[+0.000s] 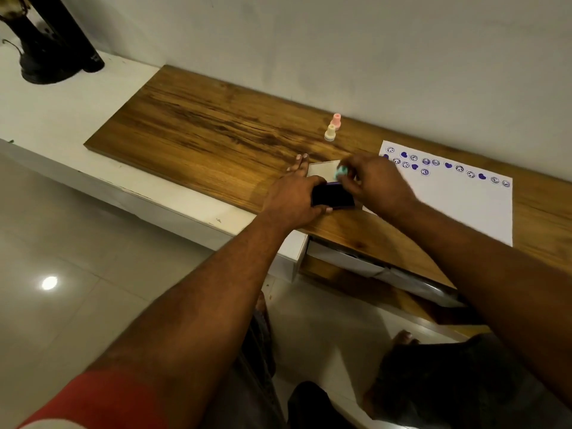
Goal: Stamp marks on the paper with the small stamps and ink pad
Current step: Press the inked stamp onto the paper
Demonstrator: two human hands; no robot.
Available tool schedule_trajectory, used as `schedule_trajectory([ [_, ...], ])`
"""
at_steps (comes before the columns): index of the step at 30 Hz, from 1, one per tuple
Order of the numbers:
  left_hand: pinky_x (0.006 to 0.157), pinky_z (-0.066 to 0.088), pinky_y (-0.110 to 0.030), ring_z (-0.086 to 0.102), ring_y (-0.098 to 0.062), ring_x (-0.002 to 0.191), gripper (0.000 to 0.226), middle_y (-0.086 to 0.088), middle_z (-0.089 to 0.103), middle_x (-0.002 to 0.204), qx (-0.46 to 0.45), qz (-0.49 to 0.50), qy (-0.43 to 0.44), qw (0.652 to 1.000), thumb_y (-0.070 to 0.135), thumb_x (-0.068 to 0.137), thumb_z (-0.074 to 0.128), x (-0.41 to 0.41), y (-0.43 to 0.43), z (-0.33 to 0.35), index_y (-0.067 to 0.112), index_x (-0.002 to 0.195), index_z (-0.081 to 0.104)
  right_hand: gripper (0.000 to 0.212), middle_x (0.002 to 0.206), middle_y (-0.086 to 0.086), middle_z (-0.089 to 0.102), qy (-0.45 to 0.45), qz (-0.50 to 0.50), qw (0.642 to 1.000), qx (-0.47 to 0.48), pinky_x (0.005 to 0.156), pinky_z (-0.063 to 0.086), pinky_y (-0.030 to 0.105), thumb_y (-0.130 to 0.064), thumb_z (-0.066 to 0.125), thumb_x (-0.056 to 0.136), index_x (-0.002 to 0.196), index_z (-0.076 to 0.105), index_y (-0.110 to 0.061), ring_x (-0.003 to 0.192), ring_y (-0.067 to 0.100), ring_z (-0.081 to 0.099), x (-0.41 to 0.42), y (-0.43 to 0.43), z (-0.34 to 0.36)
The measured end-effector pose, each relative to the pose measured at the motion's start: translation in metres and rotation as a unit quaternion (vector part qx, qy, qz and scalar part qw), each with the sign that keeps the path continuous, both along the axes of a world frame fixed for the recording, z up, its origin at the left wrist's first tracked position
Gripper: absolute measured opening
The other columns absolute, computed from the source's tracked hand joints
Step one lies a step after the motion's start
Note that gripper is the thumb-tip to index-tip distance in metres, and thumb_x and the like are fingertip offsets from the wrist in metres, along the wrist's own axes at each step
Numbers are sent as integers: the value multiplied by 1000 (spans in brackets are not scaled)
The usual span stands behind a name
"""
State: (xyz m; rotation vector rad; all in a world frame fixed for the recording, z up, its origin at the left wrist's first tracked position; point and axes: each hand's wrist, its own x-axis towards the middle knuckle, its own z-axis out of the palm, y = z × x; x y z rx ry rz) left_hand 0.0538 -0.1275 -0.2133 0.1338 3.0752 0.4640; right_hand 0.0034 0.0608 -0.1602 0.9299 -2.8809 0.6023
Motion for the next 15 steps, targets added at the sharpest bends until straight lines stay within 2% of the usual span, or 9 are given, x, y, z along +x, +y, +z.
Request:
schedule_trajectory([
  [3, 116, 39, -48, 25, -31, 155, 76, -14, 24, 170, 10, 6, -3, 1000, 70, 83, 71, -2, -1, -1, 34, 147, 55, 29, 98, 0, 69, 128, -28, 984, -117, 72, 47, 26, -40, 62, 97, 117, 69, -20, 81, 11, 60, -11, -5, 34],
  [4, 117, 38, -48, 24, -31, 155, 77, -14, 24, 170, 13, 8, -5, 1000, 70, 82, 72, -3, -2, -1, 34, 147, 55, 28, 99, -1, 69, 137, -42, 981, -133, 71, 46, 25, -40, 61, 97, 117, 68, -21, 81, 11, 60, -10, -7, 36],
  [5, 117, 36, -47, 21, -30, 157, 77, -14, 21, 170, 13, 11, -7, 1000, 71, 81, 72, -4, -2, -1, 34, 147, 55, 28, 103, 1, 69, 107, -49, 985, -125, 73, 47, 26, -37, 61, 98, 118, 68, -19, 85, 15, 63, -7, -9, 27],
  [8, 119, 33, -44, 11, -28, 159, 76, -14, 14, 172, 20, 18, -6, 1000, 70, 79, 75, -7, -1, -3, 36, 145, 57, 34, 126, 13, 67, -83, -73, 994, 27, 92, 49, 33, -31, 53, 105, 132, 63, -12, 111, 30, 65, 24, -11, -24],
  [10, 118, 34, -44, 11, -28, 159, 77, -14, 14, 172, 24, 24, -6, 999, 70, 78, 76, -7, -1, -5, 36, 145, 57, 35, 129, 13, 67, -91, -85, 991, 50, 97, 50, 35, -31, 52, 106, 135, 62, -13, 112, 30, 65, 27, -9, -40],
  [15, 121, 30, -44, 11, -29, 159, 78, -16, 16, 172, 23, 23, -16, 999, 68, 78, 77, -7, 1, 2, 34, 145, 58, 30, 113, 13, 72, -70, -83, 992, 59, 87, 52, 35, -31, 54, 104, 124, 67, -13, 98, 29, 67, 14, -10, -35],
])
